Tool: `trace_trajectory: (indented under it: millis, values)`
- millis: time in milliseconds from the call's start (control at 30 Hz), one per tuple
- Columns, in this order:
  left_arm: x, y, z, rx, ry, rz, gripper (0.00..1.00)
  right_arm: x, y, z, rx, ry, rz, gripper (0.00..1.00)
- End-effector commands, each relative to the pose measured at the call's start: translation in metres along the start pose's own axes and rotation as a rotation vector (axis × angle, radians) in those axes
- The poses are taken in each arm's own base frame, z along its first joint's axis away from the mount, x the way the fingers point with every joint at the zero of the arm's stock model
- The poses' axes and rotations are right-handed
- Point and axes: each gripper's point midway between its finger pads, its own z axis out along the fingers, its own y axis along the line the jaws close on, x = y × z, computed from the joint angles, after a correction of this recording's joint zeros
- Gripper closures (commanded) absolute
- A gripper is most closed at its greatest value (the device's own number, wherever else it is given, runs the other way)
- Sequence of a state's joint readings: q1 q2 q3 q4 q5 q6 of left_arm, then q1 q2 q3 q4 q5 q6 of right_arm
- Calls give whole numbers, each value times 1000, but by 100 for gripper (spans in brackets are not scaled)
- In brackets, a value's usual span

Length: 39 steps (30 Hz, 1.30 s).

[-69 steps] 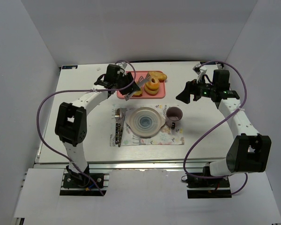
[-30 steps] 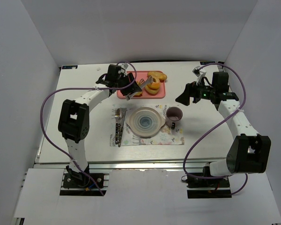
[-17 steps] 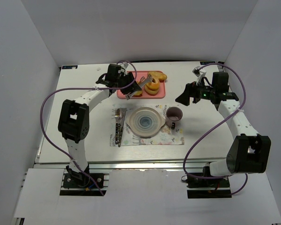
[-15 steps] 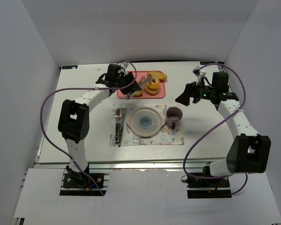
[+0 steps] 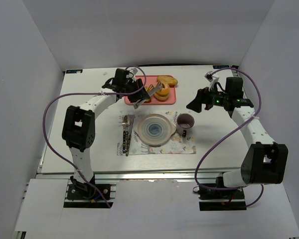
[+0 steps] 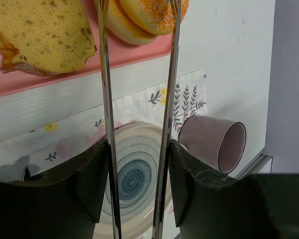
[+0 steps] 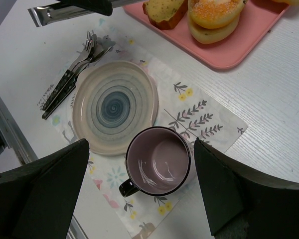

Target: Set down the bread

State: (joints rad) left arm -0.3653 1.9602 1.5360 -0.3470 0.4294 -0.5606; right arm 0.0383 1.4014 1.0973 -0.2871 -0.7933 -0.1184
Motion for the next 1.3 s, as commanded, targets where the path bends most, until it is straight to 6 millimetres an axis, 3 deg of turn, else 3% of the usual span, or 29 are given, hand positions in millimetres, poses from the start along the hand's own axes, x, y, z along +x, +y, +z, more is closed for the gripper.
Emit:
trace_trajectory:
  millis: [0, 567, 633, 700, 967, 1133, 1200, 1233, 1267]
  values:
    - [-15, -8, -7, 1, -26, 30, 42, -11, 7, -5, -16, -40, -30, 11]
    - [-20, -20, -6, 56, -47, 12, 72, -9, 7, -7, -12, -42, -28, 11]
    - [-25, -26, -11, 70, -68, 17, 75, -10, 7, -7, -12, -43, -31, 11]
    - [-31, -33, -16, 91, -98, 16, 85, -10, 8, -7, -12, -43, -31, 11]
    - [-51, -65, -47, 179, -215, 8, 95, -12, 9, -8, -13, -44, -32, 11]
    - [-40, -66, -61, 179, -210, 7, 95, -14, 9, -9, -10, -45, -42, 11]
    - [-34, -74, -79, 193, -218, 20, 95, -15, 8, -11, -2, -47, -48, 11]
    - [-18, -65, -80, 176, -189, 10, 95, -14, 8, -11, -1, -45, -48, 10]
    - [-12, -72, -99, 191, -198, 29, 95, -15, 8, -11, 1, -45, -54, 11]
